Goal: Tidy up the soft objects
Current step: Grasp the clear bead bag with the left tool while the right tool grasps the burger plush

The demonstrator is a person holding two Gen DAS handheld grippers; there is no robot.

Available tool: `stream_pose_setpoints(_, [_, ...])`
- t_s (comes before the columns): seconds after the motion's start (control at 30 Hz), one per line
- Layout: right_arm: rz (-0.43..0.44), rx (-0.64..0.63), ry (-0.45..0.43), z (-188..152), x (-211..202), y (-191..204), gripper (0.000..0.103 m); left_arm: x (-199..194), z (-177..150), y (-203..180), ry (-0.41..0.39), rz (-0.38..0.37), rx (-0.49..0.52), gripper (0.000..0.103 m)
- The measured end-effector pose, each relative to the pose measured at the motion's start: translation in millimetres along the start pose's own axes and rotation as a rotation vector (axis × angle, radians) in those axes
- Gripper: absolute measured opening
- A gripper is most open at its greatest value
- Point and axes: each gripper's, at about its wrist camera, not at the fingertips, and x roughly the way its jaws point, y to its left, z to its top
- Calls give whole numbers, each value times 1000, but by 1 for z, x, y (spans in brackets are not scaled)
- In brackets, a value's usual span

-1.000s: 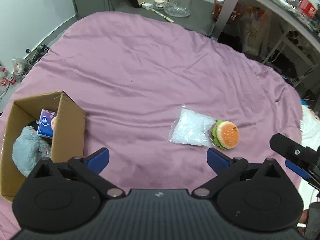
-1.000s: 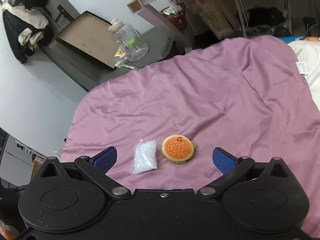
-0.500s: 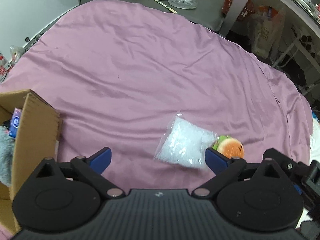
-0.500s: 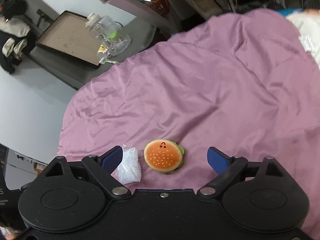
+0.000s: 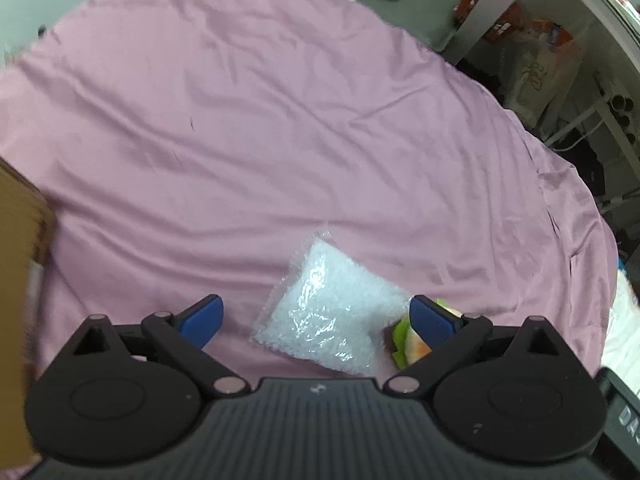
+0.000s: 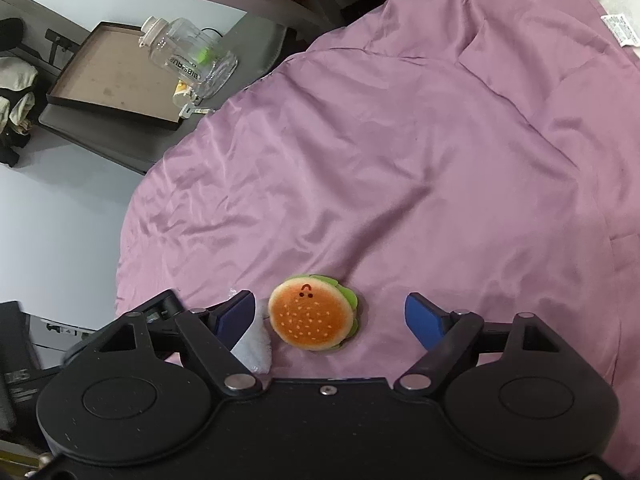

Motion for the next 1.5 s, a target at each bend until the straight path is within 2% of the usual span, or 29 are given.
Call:
stream_pose_setpoints(0.13, [-1,-48,25,-3,7,9,82,14,-5,3,35,24,-25,84])
stream_pose_setpoints(0.2, [-25,-61,20,-4,11,12,79,11,-5,5,15,31,-34,67])
stream_pose_setpoints(0.3, [-42,-79,17,-5,16,17,78,4,-1,12,12,10,-58,56])
stream_pose_setpoints(0.4, [-28,-109,12,-8,21,25,78,-5,2,16,4,16,-53,51])
stream_pose_setpoints(0.47, [-23,-130,6,-9,23,30,78,-12,3,20,-5,15,-53,49])
stream_pose_setpoints(0.53, [-53,-157,15,-12,29,34,76,-19,3,25,-16,15,-58,49])
stream_pose_setpoints(0.57, [-76,-179,23,-15,32,35,65,-23,2,28,-22,18,-62,49])
stream_pose_setpoints(0.6, [-100,-199,33,-17,36,37,49,-27,2,31,-27,20,-66,49])
stream_pose_setpoints(0.7, [-141,-241,26,-23,35,41,40,-44,0,40,-47,20,-77,49])
stream_pose_setpoints(0.93, [-140,-313,-21,-39,6,62,38,-84,-9,59,-99,-10,-72,48])
stream_pose_setpoints(1.2, [-110,-353,-118,-61,-52,86,38,-128,-22,78,-163,-45,-37,48])
stream_pose_setpoints(1.5, [-105,-449,-156,-93,-81,123,38,-165,-36,108,-213,-70,-33,48])
